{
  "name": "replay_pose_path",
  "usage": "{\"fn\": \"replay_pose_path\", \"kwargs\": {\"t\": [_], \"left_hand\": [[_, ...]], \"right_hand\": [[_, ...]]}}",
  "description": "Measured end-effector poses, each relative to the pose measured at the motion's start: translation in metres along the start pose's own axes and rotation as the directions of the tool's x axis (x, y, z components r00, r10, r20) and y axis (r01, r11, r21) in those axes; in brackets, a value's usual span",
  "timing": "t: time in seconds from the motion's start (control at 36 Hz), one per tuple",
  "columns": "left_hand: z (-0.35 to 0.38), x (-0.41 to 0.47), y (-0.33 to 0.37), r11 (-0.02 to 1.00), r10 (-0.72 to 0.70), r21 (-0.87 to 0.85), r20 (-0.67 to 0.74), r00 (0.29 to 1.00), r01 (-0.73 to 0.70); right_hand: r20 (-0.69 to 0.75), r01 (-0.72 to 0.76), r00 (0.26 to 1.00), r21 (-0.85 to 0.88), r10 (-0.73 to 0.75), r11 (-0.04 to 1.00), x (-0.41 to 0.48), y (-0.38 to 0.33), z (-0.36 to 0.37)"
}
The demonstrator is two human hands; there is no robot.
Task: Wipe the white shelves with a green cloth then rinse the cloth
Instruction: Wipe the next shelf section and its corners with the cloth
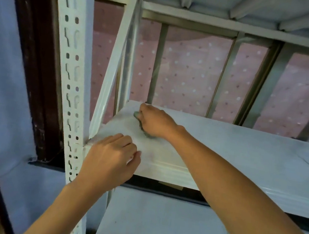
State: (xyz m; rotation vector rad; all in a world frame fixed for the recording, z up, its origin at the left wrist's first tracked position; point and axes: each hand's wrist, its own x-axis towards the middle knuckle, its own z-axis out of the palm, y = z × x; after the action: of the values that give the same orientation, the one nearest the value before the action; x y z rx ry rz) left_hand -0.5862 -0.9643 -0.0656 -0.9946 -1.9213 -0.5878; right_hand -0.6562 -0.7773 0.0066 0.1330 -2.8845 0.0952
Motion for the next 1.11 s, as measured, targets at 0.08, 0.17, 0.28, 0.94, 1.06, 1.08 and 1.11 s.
{"fn": "replay_pose_path", "kwargs": {"t": [0.08,0.17,0.28,0.94,1.06,1.08,1.11], "left_hand": [[0.012,0.011,0.022,0.997,0.031,-0.072,0.029,0.999,-0.029],[0.025,0.02,0.052,0.989,0.074,-0.13,0.024,0.997,-0.071],[0.043,0.033,0.095,0.97,0.145,-0.197,0.007,0.989,-0.141],[0.071,0.007,0.117,0.941,0.256,-0.21,-0.065,0.965,-0.264],[0.054,-0.003,0.091,0.966,0.227,-0.108,-0.075,0.971,-0.235],[0.05,-0.007,0.083,0.971,0.221,-0.079,-0.065,0.973,-0.225],[0.045,-0.01,0.074,0.975,0.214,-0.053,-0.051,0.975,-0.217]], "right_hand": [[-0.061,-0.123,0.991,-0.007,0.122,0.992,-0.03,0.06,-0.024],[-0.067,-0.28,0.959,-0.066,0.276,0.958,-0.075,0.129,-0.045],[-0.056,-0.502,0.864,-0.182,0.501,0.846,-0.152,0.218,-0.061],[-0.316,-0.787,0.615,-0.179,0.723,0.591,-0.37,0.256,-0.064],[-0.453,-0.771,0.614,-0.168,0.647,0.614,-0.336,0.204,-0.041],[-0.479,-0.765,0.615,-0.173,0.626,0.62,-0.326,0.188,-0.036],[-0.502,-0.755,0.621,-0.179,0.602,0.63,-0.314,0.171,-0.03]]}}
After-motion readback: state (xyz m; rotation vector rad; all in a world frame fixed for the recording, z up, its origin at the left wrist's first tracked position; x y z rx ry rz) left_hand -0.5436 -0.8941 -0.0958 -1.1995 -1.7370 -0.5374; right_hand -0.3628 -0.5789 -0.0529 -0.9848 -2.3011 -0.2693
